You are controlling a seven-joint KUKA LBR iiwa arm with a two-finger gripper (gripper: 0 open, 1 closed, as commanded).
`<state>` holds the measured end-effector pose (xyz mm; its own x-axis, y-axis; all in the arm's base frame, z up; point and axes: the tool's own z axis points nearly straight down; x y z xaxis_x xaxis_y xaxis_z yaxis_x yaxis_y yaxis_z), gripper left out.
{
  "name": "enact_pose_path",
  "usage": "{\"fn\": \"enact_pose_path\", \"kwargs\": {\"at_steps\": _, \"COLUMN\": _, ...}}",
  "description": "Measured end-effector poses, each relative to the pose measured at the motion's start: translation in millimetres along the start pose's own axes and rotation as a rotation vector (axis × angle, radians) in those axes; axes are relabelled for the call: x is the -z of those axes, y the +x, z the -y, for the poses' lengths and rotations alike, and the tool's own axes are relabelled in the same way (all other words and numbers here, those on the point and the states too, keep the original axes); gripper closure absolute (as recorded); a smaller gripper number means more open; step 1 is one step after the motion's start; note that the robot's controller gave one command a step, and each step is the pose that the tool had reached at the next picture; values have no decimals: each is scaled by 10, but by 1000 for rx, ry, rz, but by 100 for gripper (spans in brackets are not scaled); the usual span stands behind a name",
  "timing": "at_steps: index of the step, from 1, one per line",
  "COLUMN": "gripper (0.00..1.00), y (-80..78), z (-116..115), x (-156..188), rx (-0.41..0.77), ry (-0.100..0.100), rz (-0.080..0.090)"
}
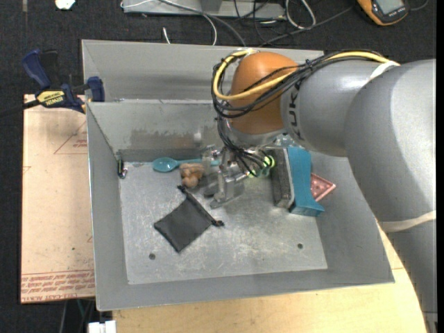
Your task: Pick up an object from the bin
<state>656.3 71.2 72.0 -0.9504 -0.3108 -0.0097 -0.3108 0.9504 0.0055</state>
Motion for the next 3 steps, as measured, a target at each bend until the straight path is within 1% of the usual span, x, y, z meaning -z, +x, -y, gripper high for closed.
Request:
{"fn": "enact_pose_path", "kwargs": {"at_steps": 1, "gripper": 100, "y": 183, "z": -28, "x": 695, "rx": 50, "ry": -4, "rz": -4}}
{"fn": "enact_pose_path", "kwargs": {"at_steps": 2, "gripper": 100, "y": 154, "z": 188, "x": 1535, "rx": 185, "ry": -2, "rz": -2}}
{"fn": "enact_pose_path", "kwargs": {"at_steps": 3, "gripper": 100, "y": 55, "z": 30, "x": 1513, "rx": 152, "ry": -2, "rz": 4}}
